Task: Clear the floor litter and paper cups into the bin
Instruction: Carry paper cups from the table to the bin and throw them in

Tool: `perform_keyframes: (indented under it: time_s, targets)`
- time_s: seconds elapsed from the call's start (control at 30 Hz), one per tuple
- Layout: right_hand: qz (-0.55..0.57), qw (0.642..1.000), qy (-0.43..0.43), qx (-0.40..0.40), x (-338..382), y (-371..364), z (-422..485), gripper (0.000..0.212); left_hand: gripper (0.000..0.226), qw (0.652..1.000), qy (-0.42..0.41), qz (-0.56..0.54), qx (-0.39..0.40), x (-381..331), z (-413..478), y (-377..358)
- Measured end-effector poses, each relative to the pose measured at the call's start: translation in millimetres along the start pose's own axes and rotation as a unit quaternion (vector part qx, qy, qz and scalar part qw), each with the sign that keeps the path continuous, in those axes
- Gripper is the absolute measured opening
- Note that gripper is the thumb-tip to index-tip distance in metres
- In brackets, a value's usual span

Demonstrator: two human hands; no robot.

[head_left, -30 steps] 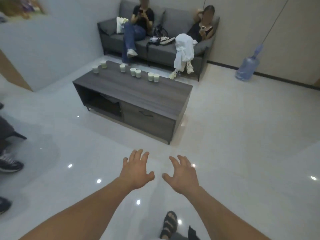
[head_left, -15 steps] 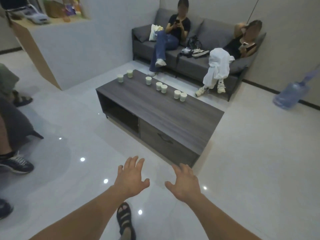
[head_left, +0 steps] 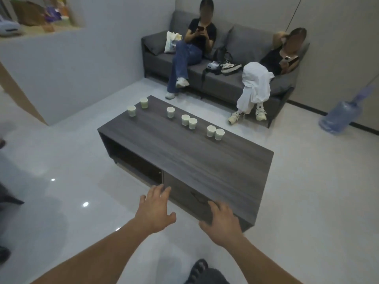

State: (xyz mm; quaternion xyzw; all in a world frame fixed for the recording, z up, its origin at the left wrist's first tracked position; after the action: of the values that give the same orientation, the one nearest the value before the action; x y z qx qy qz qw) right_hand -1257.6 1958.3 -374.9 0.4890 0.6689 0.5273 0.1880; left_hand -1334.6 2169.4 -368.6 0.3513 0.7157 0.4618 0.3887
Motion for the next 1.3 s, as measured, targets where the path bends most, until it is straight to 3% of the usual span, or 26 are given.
perform_keyframes:
  time_s: [0.4, 0.73, 1.0, 1.3]
  targets:
    - [0.048, 0.999, 0.019, 0.0, -17.2, 66.8, 232.7, 0.08, 0.089, 1.0, 0.009, 0.024, 0.016, -25.4, 205.8, 62.5]
    - [0.065, 0.998, -0.027, 0.0, -39.8, 106.8, 345.6, 0.082, 0.089, 0.996, -0.035, 0.047, 0.069, -59.1, 354.7, 88.3]
    - [0.086, 0.987, -0.133, 0.023, -46.7, 103.1, 441.5, 0.087, 0.093, 0.984, -0.1, 0.034, 0.142, -52.7, 490.2, 68.5]
    - [0.095, 0.969, -0.225, -0.042, -128.7, 92.7, 610.1, 0.093, 0.088, 0.968, -0.154, -0.011, 0.196, -39.4, 616.1, -20.1]
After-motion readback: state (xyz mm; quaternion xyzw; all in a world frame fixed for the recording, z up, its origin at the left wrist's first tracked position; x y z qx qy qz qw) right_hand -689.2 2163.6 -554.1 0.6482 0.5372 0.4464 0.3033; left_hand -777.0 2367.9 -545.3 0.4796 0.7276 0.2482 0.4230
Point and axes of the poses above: each hand's wrist, its own z-axis towards the middle knuckle, its own y-axis out of the back of the hand, x = y × z, the point moved 4 cm from there along z, towards the middle knuckle, and after that the axes turned 4 degrees about y, right-handed, at the moved point
